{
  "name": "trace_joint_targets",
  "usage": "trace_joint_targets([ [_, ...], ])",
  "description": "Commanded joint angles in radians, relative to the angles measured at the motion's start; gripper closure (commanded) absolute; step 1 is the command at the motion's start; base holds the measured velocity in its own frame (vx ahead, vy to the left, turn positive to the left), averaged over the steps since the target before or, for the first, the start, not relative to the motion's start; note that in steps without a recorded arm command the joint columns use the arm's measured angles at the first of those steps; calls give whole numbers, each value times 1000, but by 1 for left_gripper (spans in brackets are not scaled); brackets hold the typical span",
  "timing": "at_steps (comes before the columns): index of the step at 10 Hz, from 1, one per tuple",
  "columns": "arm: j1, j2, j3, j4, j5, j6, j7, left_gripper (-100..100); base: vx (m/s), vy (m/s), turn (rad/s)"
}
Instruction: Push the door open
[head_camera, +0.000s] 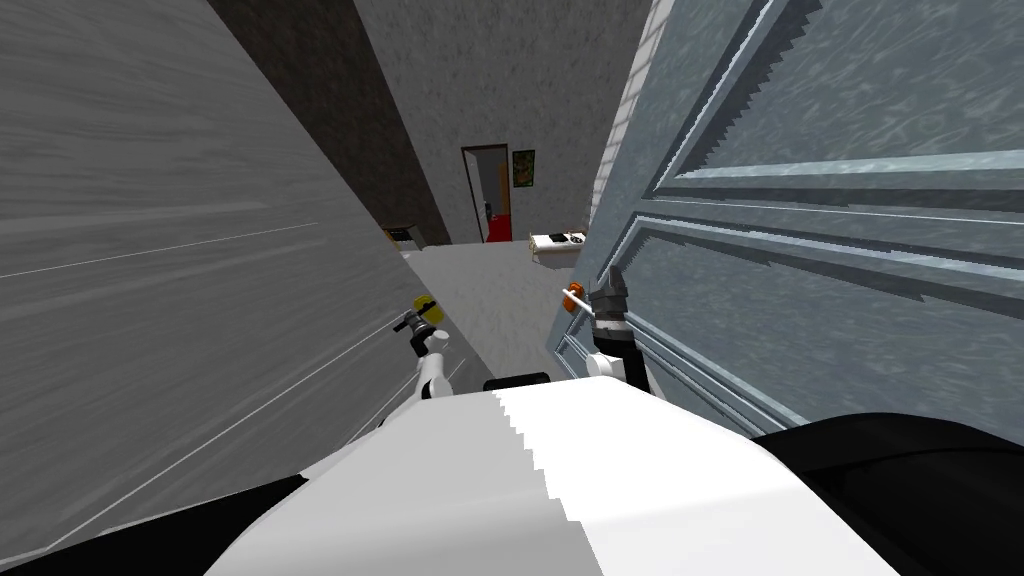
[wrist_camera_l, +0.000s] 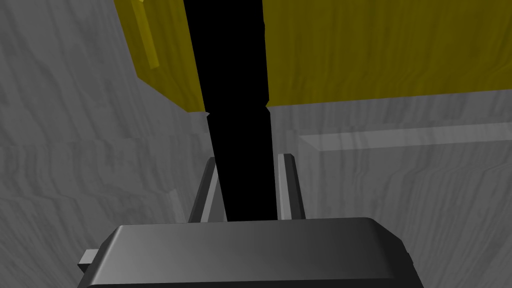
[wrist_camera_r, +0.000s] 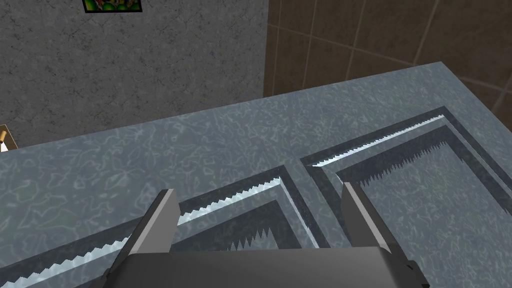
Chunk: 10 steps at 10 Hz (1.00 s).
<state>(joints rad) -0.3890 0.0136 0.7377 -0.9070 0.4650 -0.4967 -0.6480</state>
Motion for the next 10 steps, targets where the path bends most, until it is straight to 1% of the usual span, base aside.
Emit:
trace_joint_targets([
  [1, 2, -1, 34, -19, 26, -30, -40, 100, 149, 57, -38],
  [3, 2, -1, 34, -19, 26, -30, -40, 100, 70, 22, -7],
  [4, 1, -17, 61, -26, 51, -39, -76, 100, 120, 13, -35],
  [5, 1, -23, 69, -28, 59, -42, -87, 100, 141, 24, -32],
  [6, 1, -23, 69, -28, 59, -42, -87, 100, 69, 16, -10],
  [7, 0, -39, 90, -33, 79, -50, -115, 100, 83, 7, -47],
  [9, -2, -58, 112, -39, 100, -58, -145, 100, 124, -4, -36],
  [10, 4, -52, 106, -31, 93, -55, -132, 100, 45, -3, 19],
])
